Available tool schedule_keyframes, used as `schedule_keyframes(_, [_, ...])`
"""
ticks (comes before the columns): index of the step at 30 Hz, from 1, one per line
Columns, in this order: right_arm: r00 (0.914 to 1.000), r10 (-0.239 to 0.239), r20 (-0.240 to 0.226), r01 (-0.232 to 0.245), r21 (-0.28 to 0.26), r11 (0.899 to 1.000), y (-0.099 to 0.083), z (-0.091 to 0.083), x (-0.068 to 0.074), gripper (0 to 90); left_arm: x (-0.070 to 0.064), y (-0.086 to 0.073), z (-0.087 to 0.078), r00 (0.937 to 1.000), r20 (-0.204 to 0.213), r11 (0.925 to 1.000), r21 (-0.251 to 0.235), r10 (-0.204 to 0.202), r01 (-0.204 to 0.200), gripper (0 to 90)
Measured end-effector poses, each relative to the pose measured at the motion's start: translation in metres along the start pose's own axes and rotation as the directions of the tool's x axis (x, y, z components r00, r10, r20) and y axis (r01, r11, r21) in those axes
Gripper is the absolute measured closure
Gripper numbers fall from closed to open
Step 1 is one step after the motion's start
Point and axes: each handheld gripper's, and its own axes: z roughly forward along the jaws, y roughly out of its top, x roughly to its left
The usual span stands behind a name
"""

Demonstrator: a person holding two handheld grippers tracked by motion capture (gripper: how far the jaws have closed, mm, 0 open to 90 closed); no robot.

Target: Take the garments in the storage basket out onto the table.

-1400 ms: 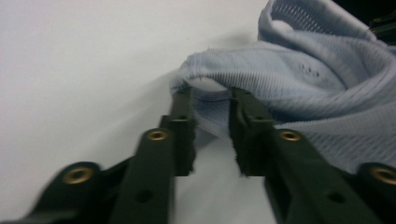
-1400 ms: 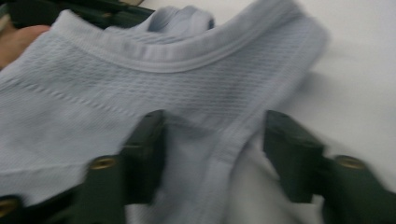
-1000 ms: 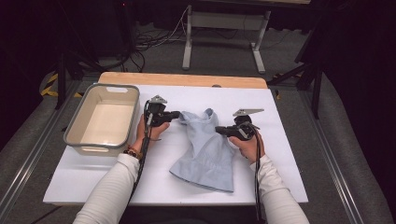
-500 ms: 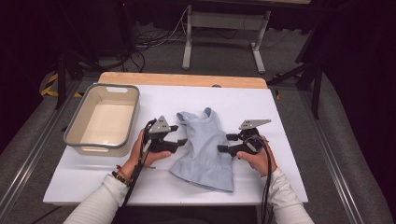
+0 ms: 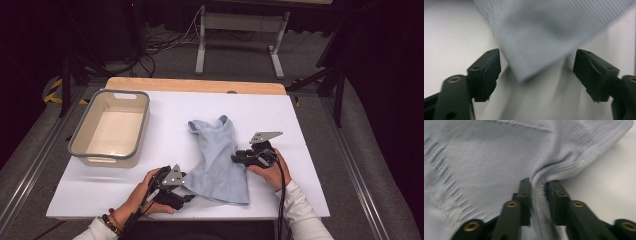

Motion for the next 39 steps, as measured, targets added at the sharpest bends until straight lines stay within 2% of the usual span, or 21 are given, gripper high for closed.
schedule_keyframes(2, [0.9999,-0.017,0.0,0.017,-0.021,1.0,0.003,-0.006,0.003,80.7,0.001,0.003,0.002,0.9997,-0.022,1.0,-0.004,-0.004,0.004,29.6])
schedule_keyframes(5, [0.9992,-0.04,0.01,0.04,-0.06,0.997,0.006,-0.017,0.007,82.6,0.005,0.006,0.005,1.0,0.0,0.9998,-0.018,-0.001,0.001,42.0])
schedule_keyframes(6, [0.9992,-0.039,0.011,0.04,-0.071,0.997,0.007,-0.02,0.008,82.7,0.005,0.006,0.005,0.9999,-0.014,0.9998,-0.021,0.0,0.0,47.1])
schedule_keyframes(7, [0.9989,-0.045,0.015,0.046,-0.103,0.994,0.01,-0.028,0.01,82.8,0.005,0.007,0.005,0.9995,-0.032,0.9998,-0.017,0.003,-0.003,63.4])
schedule_keyframes(8, [0.9989,-0.045,0.015,0.046,-0.103,0.994,0.01,-0.028,0.01,82.8,0.006,0.008,0.004,0.998,-0.061,0.9998,-0.014,0.016,-0.017,63.4])
schedule_keyframes(10, [0.9983,-0.055,0.016,0.057,-0.152,0.987,0.015,-0.039,0.014,83.1,0.01,0.008,0.001,0.9969,-0.079,0.9997,-0.021,0.006,-0.008,75.5])
schedule_keyframes(13, [0.9983,-0.056,0.018,0.059,-0.184,0.981,0.018,-0.045,0.016,83.4,0.015,0.009,-0.011,0.9811,-0.193,0.9996,-0.022,0.012,-0.017,76.2])
schedule_keyframes(14, [0.9983,-0.056,0.017,0.058,-0.198,0.978,0.019,-0.048,0.017,83.6,0.018,0.01,-0.019,0.9731,-0.231,0.9993,-0.037,0.0,-0.009,76.4])
schedule_keyframes(16, [0.9982,-0.057,0.017,0.059,-0.23,0.971,0.023,-0.054,0.018,83.8,0.022,0.011,-0.038,0.9464,-0.323,0.9978,-0.063,-0.001,-0.021,76.5])
schedule_keyframes(19, [0.9987,-0.05,-0.005,0.047,-0.271,0.962,0.027,-0.063,0.02,83.9,0.024,0.014,-0.067,0.9002,-0.435,0.9934,-0.11,-0.017,-0.035,76.4])
schedule_keyframes(21, [0.9984,-0.049,-0.026,0.04,-0.277,0.96,0.028,-0.067,0.022,83.9,0.02,0.016,-0.083,0.8602,-0.51,0.9902,-0.121,-0.001,-0.07,76.1])
schedule_keyframes(23, [0.9984,-0.047,-0.031,0.037,-0.272,0.961,0.027,-0.068,0.023,83.9,0.013,0.017,-0.094,0.8451,-0.534,0.9862,-0.127,0.023,-0.107,75.9])
schedule_keyframes(24, [0.9985,-0.044,-0.032,0.034,-0.257,0.966,0.025,-0.068,0.024,83.9,0.007,0.017,-0.096,0.8437,-0.535,0.9853,-0.12,0.039,-0.122,75.8])
schedule_keyframes(25, [0.999,-0.035,-0.029,0.027,-0.241,0.97,0.023,-0.068,0.024,83.9,0.002,0.017,-0.096,0.8312,-0.552,0.9844,-0.096,0.07,-0.147,75.7])
schedule_keyframes(26, [0.9992,-0.031,-0.026,0.025,-0.228,0.973,0.02,-0.069,0.025,83.9,-0.007,0.017,-0.095,0.8125,-0.57,0.98,-0.06,0.122,-0.19,75.6])
schedule_keyframes(27, [0.9992,-0.027,-0.03,0.02,-0.21,0.977,0.016,-0.07,0.025,83.9,-0.016,0.017,-0.094,0.8262,-0.539,0.9746,-0.042,0.163,-0.22,75.4])
schedule_keyframes(28, [0.9995,-0.019,-0.024,0.015,-0.18,0.984,0.011,-0.071,0.025,83.8,-0.023,0.015,-0.091,0.8569,-0.486,0.974,-0.048,0.171,-0.222,74.6])
schedule_keyframes(29, [0.9998,-0.021,-0.002,0.02,-0.149,0.989,0.006,-0.072,0.024,83.8,-0.028,0.014,-0.089,0.879,-0.446,0.9748,-0.055,0.17,-0.216,73.8])
schedule_keyframes(32, [0.9994,0.009,0.034,-0.006,-0.092,0.996,-0.009,-0.076,0.019,83.3,-0.045,0.007,-0.076,0.9275,-0.316,0.9741,-0.039,0.199,-0.223,73.3])
schedule_keyframes(35, [0.9963,0.016,0.084,-0.014,-0.023,1.0,-0.021,-0.078,0.017,82.5,-0.053,0.001,-0.07,0.9592,-0.215,0.977,-0.068,0.183,-0.202,70.8])
schedule_keyframes(39, [0.9912,0.015,0.131,-0.017,0.017,1.0,-0.032,-0.079,0.014,81.5,-0.049,-0.003,-0.074,0.9769,-0.162,0.9826,-0.1,0.139,-0.156,63.0])
